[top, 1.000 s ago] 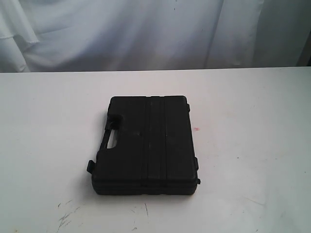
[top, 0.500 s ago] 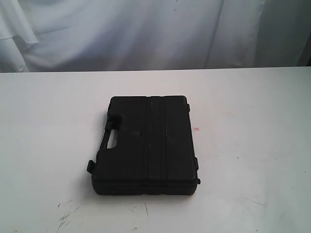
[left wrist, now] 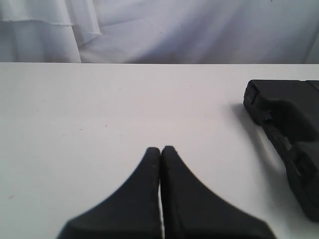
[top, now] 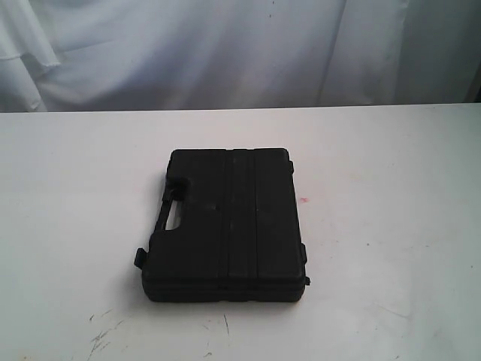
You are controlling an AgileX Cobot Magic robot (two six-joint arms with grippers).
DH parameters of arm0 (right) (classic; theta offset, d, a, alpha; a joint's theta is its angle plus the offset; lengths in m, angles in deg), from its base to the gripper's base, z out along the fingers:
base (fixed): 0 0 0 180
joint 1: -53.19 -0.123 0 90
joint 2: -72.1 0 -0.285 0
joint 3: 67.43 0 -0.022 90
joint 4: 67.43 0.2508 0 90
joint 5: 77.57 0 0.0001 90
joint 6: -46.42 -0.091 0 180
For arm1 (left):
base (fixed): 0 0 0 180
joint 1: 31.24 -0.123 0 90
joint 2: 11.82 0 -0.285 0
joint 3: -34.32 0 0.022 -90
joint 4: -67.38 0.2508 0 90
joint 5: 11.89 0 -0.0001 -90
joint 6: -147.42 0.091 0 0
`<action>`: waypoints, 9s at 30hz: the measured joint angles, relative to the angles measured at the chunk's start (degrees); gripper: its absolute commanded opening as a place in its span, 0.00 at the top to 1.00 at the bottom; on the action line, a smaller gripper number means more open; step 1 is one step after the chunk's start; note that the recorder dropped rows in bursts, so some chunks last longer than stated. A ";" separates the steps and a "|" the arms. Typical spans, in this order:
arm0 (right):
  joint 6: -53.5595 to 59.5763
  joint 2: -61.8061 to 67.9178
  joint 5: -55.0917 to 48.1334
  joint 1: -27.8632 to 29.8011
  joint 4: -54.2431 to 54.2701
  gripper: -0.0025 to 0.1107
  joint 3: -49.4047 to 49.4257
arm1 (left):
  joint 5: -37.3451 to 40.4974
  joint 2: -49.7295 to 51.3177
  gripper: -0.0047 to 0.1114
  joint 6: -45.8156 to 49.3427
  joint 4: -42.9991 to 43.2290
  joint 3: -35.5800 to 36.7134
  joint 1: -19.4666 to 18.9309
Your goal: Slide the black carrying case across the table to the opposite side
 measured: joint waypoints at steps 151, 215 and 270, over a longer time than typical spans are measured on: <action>-0.52 0.00 0.00 0.00 0.22 0.98 0.00 | 22.87 116.96 0.96 -6.60 -15.66 -73.09 19.04; -0.52 0.00 0.00 0.00 0.33 0.98 0.00 | 36.83 116.84 0.61 -18.57 11.34 -73.31 4.31; -0.52 0.00 0.00 0.00 0.33 0.98 0.00 | 14.48 31.32 0.96 -10.46 -3.44 -32.66 3.96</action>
